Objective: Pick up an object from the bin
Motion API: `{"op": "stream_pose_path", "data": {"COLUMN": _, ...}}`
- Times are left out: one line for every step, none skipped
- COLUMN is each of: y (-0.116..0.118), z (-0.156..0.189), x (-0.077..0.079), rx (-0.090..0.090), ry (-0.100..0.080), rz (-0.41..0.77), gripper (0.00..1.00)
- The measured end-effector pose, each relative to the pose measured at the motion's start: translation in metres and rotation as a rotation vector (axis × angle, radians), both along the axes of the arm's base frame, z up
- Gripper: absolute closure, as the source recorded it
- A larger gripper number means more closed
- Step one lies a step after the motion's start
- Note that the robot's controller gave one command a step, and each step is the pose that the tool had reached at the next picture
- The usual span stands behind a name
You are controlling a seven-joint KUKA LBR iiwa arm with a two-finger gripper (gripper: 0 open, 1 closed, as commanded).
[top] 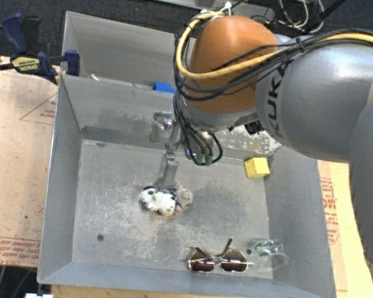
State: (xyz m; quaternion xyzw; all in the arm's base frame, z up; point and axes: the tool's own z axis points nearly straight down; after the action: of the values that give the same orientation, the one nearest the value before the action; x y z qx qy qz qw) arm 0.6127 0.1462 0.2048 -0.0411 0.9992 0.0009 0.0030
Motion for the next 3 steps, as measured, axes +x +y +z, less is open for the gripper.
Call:
{"op": "stream_pose_path", "data": {"y": 0.005, "z": 0.031, "x": -0.019, "rx": -0.003, "ry": 0.014, "rz": 0.069, "gripper": 0.0}}
{"op": "stream_pose_path", "data": {"y": 0.006, "z": 0.047, "x": -0.021, "rx": -0.001, "ry": 0.006, "rz": 0.081, "gripper": 0.0}}
{"op": "stream_pose_path", "data": {"y": 0.009, "z": 0.062, "x": -0.024, "rx": -0.001, "ry": -0.002, "rz": 0.129, "gripper": 0.0}}
